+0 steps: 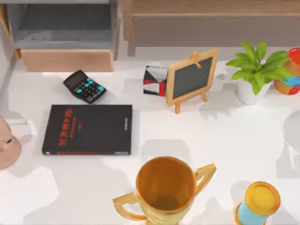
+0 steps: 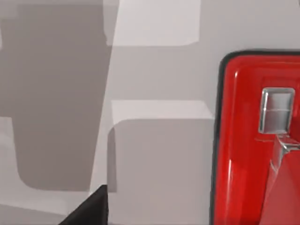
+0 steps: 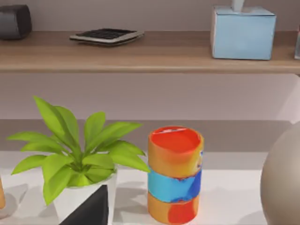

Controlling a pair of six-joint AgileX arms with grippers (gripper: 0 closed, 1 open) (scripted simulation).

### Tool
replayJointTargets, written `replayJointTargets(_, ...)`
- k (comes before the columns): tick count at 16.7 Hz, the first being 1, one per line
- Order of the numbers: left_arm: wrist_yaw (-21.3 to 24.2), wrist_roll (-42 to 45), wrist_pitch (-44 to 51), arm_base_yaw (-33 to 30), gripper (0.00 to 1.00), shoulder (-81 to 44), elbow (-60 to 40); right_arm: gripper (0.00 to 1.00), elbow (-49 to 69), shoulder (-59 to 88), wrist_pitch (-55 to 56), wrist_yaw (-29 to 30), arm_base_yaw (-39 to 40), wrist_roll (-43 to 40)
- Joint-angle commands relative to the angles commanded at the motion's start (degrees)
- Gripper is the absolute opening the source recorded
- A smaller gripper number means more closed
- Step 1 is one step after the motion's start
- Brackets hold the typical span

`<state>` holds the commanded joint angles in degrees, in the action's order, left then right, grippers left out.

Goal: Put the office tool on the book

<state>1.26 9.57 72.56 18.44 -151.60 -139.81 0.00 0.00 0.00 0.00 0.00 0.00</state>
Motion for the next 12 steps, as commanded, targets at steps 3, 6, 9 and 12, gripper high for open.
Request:
replayJointTargets(3, 0.0, 0.0, -0.1, 0.0, 1.0, 0.0, 0.0, 1.0, 0.0, 0.0, 0.0, 0.0, 0.0, 0.0)
replayJointTargets(6, 0.0, 0.0, -0.1, 0.0, 0.85, 0.0, 0.0, 1.0, 0.0, 0.0, 0.0, 0.0, 0.0, 0.0)
replayJointTargets(9, 0.0, 0.0, -0.1, 0.0, 0.62, 0.0, 0.0, 1.0, 0.0, 0.0, 0.0, 0.0, 0.0, 0.0)
replayJointTargets(12, 0.0, 0.0, -0.1, 0.0, 0.4, 0.0, 0.0, 1.0, 0.0, 0.0, 0.0, 0.0, 0.0, 0.0)
